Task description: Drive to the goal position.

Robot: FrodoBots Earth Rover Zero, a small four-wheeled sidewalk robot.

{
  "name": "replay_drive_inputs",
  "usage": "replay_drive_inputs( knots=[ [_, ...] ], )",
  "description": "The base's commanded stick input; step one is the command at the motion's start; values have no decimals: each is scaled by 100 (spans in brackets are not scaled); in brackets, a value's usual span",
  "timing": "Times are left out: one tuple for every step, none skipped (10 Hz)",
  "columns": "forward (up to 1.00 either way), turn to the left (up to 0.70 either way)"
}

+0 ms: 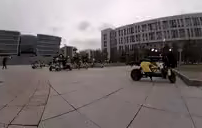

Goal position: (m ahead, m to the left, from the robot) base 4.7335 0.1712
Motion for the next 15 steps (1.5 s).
replay_drive_inputs(
  knots=[
    [60, 1],
    [60, 1],
    [60, 1],
    [60, 1],
    [60, 1],
    [60, 1],
    [60, 1],
    [60, 1],
    [60, 1],
    [60, 1],
    [60, 1],
    [60, 1],
    [60, 1],
    [60, 1],
    [60, 1]
  ],
)
